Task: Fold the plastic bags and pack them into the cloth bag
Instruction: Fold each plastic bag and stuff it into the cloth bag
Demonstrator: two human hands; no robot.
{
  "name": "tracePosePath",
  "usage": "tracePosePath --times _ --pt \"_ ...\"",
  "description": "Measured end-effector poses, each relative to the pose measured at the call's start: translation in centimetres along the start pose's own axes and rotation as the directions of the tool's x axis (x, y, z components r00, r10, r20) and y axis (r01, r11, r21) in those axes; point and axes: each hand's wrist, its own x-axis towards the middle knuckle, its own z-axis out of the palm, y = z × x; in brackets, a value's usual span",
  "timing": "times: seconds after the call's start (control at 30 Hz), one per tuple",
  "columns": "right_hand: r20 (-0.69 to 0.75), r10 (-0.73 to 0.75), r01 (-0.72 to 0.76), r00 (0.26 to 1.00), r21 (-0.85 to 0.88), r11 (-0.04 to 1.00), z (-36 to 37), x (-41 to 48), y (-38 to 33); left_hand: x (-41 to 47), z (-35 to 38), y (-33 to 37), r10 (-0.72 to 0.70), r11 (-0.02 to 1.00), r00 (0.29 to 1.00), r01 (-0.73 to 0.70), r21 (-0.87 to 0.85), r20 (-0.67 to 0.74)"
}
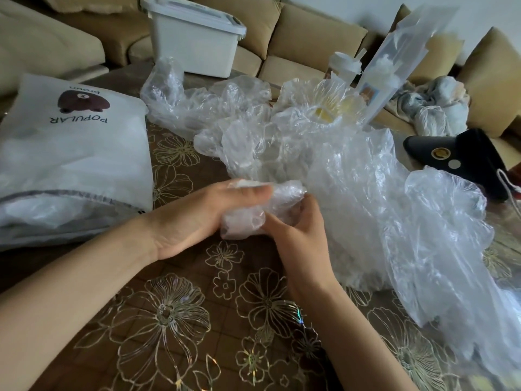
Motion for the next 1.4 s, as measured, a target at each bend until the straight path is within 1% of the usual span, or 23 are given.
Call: tracePosePath --times 0.03,0.07,0.17,0.23,0.3,0.37,0.43,0.5,0.57,0.63,0.7,0.8,0.9,0.97,1.0,1.03,1.1,1.13,1.2,1.27,1.3,1.37,1.4 --pt "-0.007 0.006 -0.006 1.0 0.007 1.0 -0.1 0.1 -0.1 -0.1 0.0 0.0 0.01 0.994 0.999 -0.007 0.111 -0.032" --pt "-0.005 0.015 -0.015 1.0 0.028 1.0 -0.2 0.2 -0.1 -0.1 0.1 0.0 0.018 0.985 0.997 -0.004 0.174 -0.079" --pt "0.006 0.036 -0.036 0.999 0.068 0.997 -0.2 0.4 -0.1 0.3 0.0 -0.5 0.073 0.96 0.978 -0.017 0.278 -0.193" --pt "0.009 0.047 -0.048 0.999 0.083 0.995 -0.3 0.6 0.0 0.4 -0.1 -0.3 0.087 0.948 0.955 0.007 0.317 -0.282" --pt "0.055 0.1 -0.107 0.993 0.138 0.985 -0.5 0.7 -0.1 0.4 -0.3 -0.1 0.058 0.972 0.94 0.023 0.233 -0.337" --pt "0.147 0.201 -0.232 0.969 0.243 0.942 -0.8 0.9 -0.3 0.3 -0.2 0.2 0.054 0.993 0.933 -0.011 0.12 -0.355" --pt "0.261 0.273 -0.353 0.926 0.343 0.87 -1.0 1.1 -0.5 0.2 0.0 0.3 0.066 0.994 0.93 -0.027 0.11 -0.362" --pt "0.311 0.292 -0.407 0.904 0.423 0.809 -1.1 1.1 -0.7 0.2 0.2 0.1 0.063 0.995 0.927 -0.028 0.099 -0.369" --pt "0.338 0.294 -0.432 0.894 0.48 0.764 -1.1 1.0 -0.9 0.3 0.4 -0.1 0.064 0.996 0.907 -0.033 0.082 -0.417" --pt "0.378 0.293 -0.463 0.878 0.521 0.717 -1.1 0.9 -0.9 0.4 0.6 -0.3 0.102 0.994 0.884 -0.078 0.071 -0.456" --pt "0.415 0.283 -0.482 0.865 0.527 0.7 -1.3 0.6 -0.9 0.3 0.7 -0.2 0.141 0.989 0.871 -0.141 0.036 -0.471" --pt "0.415 0.283 -0.475 0.865 0.493 0.729 -1.4 0.1 -0.6 -0.5 0.4 0.1 0.195 0.978 0.86 -0.208 0.025 -0.471" --pt "0.36 0.284 -0.42 0.889 0.391 0.819 -1.4 -1.5 -1.1 -2.8 0.8 0.4 0.311 0.95 0.849 -0.258 0.179 -0.427" --pt "0.277 0.267 -0.36 0.923 0.381 0.851 -1.6 -2.3 -1.3 -4.8 1.4 0.6 0.39 0.905 0.853 -0.287 0.313 -0.346" --pt "0.233 0.24 -0.317 0.942 0.388 0.866 -1.8 -2.5 -1.3 -5.4 1.8 0.7 0.425 0.876 0.862 -0.315 0.365 -0.277" --pt "0.227 0.208 -0.282 0.951 0.371 0.885 -1.6 -3.1 -1.9 -6.7 2.1 1.1 0.453 0.85 0.864 -0.345 0.397 -0.22" --pt "0.313 0.121 -0.215 0.942 0.287 0.933 -0.8 -4.8 -3.7 -9.0 2.5 2.4 0.472 0.818 0.871 -0.373 0.439 -0.14" --pt "0.402 0.088 -0.191 0.911 0.225 0.955 0.0 -5.9 -4.9 -10.4 2.5 3.1 0.473 0.804 0.873 -0.371 0.465 -0.122" --pt "0.563 0.108 -0.162 0.82 0.046 0.986 0.9 -7.0 -6.4 -11.7 2.1 3.7 0.477 0.792 0.873 -0.375 0.481 -0.105" --pt "0.668 0.112 -0.095 0.735 -0.062 0.994 2.6 -8.3 -7.4 -13.5 1.5 4.7 0.47 0.784 0.876 -0.357 0.507 -0.111" --pt "0.678 0.136 -0.076 0.722 -0.117 0.99 3.0 -8.1 -7.1 -13.5 1.0 4.2 0.461 0.796 0.877 -0.342 0.5 -0.134" --pt "0.603 0.142 -0.004 0.785 -0.224 0.975 4.7 -8.1 -7.1 -14.7 -0.4 4.4 0.433 0.789 0.885 -0.28 0.547 -0.172" --pt "0.571 0.167 0.026 0.804 -0.314 0.949 5.3 -7.7 -7.0 -15.3 -1.1 4.3 0.408 0.786 0.891 -0.233 0.572 -0.197"
